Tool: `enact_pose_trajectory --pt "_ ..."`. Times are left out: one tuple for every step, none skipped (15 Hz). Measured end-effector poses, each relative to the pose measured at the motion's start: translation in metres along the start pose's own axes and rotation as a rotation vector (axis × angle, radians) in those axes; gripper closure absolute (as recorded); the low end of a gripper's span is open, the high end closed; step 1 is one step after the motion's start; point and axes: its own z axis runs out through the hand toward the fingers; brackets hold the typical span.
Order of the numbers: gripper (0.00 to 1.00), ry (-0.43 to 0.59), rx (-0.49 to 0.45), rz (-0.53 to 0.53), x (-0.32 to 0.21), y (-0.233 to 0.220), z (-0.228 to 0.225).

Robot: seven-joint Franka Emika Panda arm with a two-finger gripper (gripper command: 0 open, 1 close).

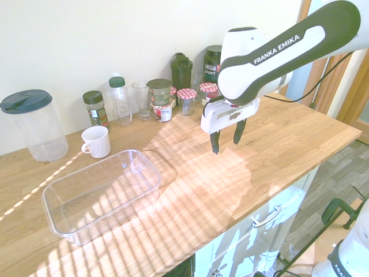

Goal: Put the apple into the container

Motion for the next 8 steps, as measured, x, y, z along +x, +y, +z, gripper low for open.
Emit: enact_pose_trajectory --pt "0.0 -0.001 -0.001 0.0 0.0 0.0 0.001" --pt "0.0 0.001 -0.001 -0.001 0.001 0.0 0.0" --pt "0.0 0.011 0.007 -0.004 0.005 -0.002 -0.005" --pt "0.0 0.029 0.023 -0.009 0.014 -0.006 -0.016" --pt "0.0 0.05 0.037 -0.012 0.028 -0.012 -0.031" --pt "0.0 0.062 0.037 -0.013 0.047 -0.019 -0.046" --pt "0.0 0.064 0.027 -0.007 0.069 -0.024 -0.054" --pt "0.0 0.061 0.016 0.001 0.092 -0.028 -0.054"
